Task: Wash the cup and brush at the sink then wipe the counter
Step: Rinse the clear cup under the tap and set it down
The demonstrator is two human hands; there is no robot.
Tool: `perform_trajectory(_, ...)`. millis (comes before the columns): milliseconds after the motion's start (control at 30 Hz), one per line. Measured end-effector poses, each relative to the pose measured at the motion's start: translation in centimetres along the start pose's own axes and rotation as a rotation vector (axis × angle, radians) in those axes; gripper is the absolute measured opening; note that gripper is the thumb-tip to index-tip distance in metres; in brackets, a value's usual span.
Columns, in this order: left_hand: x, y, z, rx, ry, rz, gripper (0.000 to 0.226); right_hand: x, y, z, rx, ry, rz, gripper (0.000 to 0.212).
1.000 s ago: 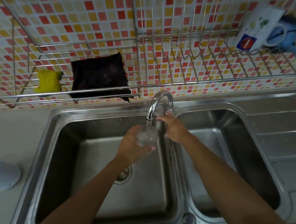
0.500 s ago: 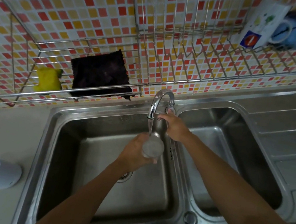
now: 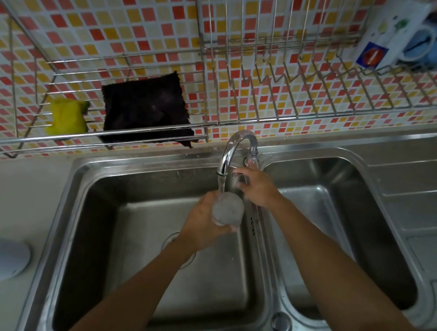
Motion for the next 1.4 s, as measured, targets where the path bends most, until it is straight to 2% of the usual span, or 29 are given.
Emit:
perform_trajectory(133, 0.2, -0.3, -0.5, -0.036, -0.016, 0.001, 0.070, -0.1, -0.3, -0.4, -0.090, 0.298, -0.012, 0.031)
perform_trajectory(267, 0.2, -0.4, -0.8, -0.054, -0.037, 0.022, 0.072, -0.5, -0.4, -1.1, -0.241, 0.585, 0.066, 0.030)
perform_trajectory(400, -0.3, -0.1, -0.8, -0.039, -0.041, 0.050, 0.072, -1.3, 0.2, -0.9, -0.273, 0.922, 0.047, 0.028)
perform_trajectory(700, -0.8, -0.4, -0.9, -0.049, -0.057, 0.092, 0.070, -0.9, 0.2, -0.8, -0.283, 1.028, 0.078, 0.026)
perform_trajectory(867, -0.8, -1.6, -1.4, -0.119, -0.106, 0.094, 0.072, -0.5, 0.3, -0.9, -0.336, 0.949, 0.090, 0.019)
perform_trajectory(1033, -0.4, -3.6, -2.6, -0.180, -0.128, 0.082, 0.078, 2.4, -1.9, -0.4, -0.574, 0.522, 0.125, 0.020)
perform_trajectory(1100, 0.2, -4.8, -3.2, -0.186, -0.117, 0.071, 0.078, 3.7, -5.0, 1.3, -0.689, 0.508, 0.095, 0.023)
perform_trajectory(1167, 1.3, -6.2, -3.7, -0.203, -0.053, 0.042, 0.078, 3.9, -8.1, 4.7, -0.704, 0.485, 0.077, 0.024)
perform_trajectory(1233, 2.8, -7.7, -3.7, -0.201, 0.013, -0.020, 0.079, 3.2, -10.6, 9.1, -0.586, 0.357, 0.035, 0.028)
perform_trajectory(1333, 5.0, -9.9, -3.0, -0.163, 0.077, -0.177, 0.080, 1.4, -13.8, 15.5, -0.235, 0.167, 0.104, 0.045)
perform_trajectory(1400, 6.0, -11.3, -2.5, -0.128, 0.212, -0.258, 0.079, 0.6, -15.6, 18.7, -0.029, 0.054, 0.174, 0.057)
Point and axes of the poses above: each hand's wrist, its own y-axis towards the middle knuckle, its own z-axis out of the palm, x = y × z, the point moved 2 cm from there along y, towards the middle knuckle, and after that the axes turned 12 degrees about x, right-handed, at the moved point
